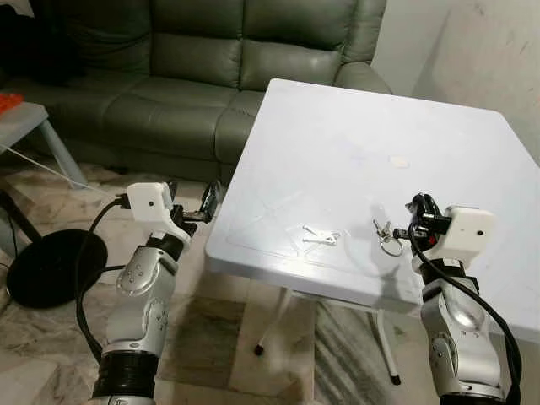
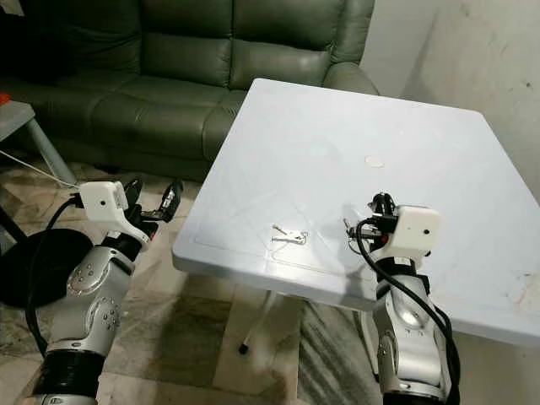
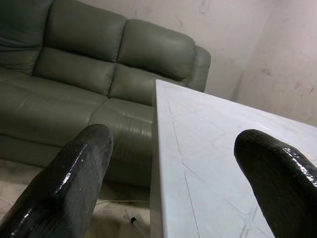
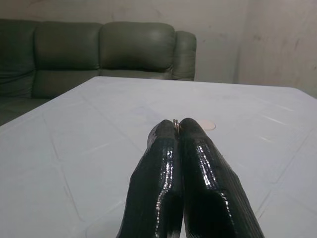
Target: Hang keys on a hook
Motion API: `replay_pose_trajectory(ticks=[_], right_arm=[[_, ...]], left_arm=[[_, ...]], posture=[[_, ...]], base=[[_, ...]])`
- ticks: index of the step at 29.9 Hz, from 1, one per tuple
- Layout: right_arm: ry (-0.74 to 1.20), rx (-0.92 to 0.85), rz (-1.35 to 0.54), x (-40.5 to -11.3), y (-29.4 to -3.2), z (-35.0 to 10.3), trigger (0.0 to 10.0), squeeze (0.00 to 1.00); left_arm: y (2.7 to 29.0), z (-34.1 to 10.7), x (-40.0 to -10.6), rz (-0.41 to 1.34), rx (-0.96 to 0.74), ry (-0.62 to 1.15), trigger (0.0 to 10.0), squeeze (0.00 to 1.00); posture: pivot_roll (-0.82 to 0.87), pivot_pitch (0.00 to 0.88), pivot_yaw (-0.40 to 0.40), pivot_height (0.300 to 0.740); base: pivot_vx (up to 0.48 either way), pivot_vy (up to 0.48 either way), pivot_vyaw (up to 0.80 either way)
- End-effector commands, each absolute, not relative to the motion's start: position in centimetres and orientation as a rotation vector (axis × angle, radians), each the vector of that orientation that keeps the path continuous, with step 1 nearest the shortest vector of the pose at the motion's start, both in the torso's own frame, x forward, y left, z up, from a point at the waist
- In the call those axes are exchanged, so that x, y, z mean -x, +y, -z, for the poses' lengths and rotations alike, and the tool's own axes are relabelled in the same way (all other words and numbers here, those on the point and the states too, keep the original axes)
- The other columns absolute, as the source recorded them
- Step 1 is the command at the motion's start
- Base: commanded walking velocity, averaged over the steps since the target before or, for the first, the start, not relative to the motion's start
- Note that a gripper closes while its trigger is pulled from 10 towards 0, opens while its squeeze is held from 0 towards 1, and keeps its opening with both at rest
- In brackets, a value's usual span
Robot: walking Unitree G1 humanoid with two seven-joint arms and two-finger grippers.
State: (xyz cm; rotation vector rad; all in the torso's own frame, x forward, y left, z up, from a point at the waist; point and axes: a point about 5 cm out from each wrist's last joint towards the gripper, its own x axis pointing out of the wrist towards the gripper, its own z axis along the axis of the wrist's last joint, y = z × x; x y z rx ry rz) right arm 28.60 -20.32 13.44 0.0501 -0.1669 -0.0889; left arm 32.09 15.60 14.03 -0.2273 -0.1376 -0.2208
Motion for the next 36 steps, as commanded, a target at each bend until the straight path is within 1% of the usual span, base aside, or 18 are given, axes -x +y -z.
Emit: replay_pose_trajectory(ticks=[1,5,16,36], right_arm=[[-0.153,-0.037,0.086,-28.8,-20.4,-13.4,10.0,0.0],[-0.143,-0.04,0.083,-28.9,-20.3,-13.3,10.0,0.0],[-0.123,-0.041,0.078,-29.1,-20.3,-13.1,10.0,0.0],[-0.112,-0.037,0.075,-29.1,-20.4,-13.1,10.0,0.0]], left_arm=[[15.3,-14.1,-32.3,0.225,0.215,-0.135,10.0,0.0],[15.1,-13.8,-32.3,0.229,0.215,-0.12,10.0,0.0],[15.0,-13.6,-32.5,0.225,0.22,-0.107,10.0,0.0],[14.8,-13.0,-32.9,0.189,0.207,-0.045,10.0,0.0]], posture=[[0.01,0.0,-0.078,0.74],[0.01,0.0,-0.078,0.74],[0.01,0.0,-0.079,0.74],[0.01,0.0,-0.079,0.74]], base=[[0.0,0.0,0.0],[0.0,0.0,0.0],[0.0,0.445,-0.76],[0.0,0.0,-0.8]])
